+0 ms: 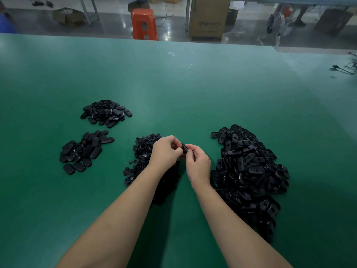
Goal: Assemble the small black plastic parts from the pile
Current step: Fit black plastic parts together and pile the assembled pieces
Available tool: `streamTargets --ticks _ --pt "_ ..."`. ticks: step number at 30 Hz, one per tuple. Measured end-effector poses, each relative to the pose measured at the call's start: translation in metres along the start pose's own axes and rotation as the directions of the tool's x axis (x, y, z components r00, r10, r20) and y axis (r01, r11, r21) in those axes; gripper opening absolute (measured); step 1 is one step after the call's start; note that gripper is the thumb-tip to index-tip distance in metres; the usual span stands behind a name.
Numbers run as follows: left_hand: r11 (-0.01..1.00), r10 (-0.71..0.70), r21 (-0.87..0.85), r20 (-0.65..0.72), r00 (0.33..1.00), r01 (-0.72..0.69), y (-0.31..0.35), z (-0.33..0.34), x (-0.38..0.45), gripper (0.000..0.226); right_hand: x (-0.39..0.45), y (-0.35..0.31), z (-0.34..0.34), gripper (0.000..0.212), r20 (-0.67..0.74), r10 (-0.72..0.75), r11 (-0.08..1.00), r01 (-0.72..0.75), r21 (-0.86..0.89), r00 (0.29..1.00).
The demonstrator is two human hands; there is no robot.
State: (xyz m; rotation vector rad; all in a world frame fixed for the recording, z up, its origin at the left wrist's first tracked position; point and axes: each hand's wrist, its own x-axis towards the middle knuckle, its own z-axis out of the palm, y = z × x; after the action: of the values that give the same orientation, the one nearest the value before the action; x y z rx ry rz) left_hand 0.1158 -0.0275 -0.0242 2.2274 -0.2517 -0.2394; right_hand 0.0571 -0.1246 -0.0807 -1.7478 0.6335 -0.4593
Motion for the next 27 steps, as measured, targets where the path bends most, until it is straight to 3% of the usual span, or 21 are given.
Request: streamTargets --ticks 18,27 --pt "0.999 -0.036 -0.012 0.035 0.999 0.036 0.0015 0.0048 0.0028 0.016 0.0016 0.0017 -0.0002 0.024 0.012 0.014 1.0 -0.014 0.024 1.0" --pt "0.996 0.074 0.057 -0.019 0.997 -0.072 -0.0007 0.0104 0.0008 0.008 0.0023 0.0015 -0.0005 0.016 0.032 0.038 0.978 -0.043 0.206 0.999"
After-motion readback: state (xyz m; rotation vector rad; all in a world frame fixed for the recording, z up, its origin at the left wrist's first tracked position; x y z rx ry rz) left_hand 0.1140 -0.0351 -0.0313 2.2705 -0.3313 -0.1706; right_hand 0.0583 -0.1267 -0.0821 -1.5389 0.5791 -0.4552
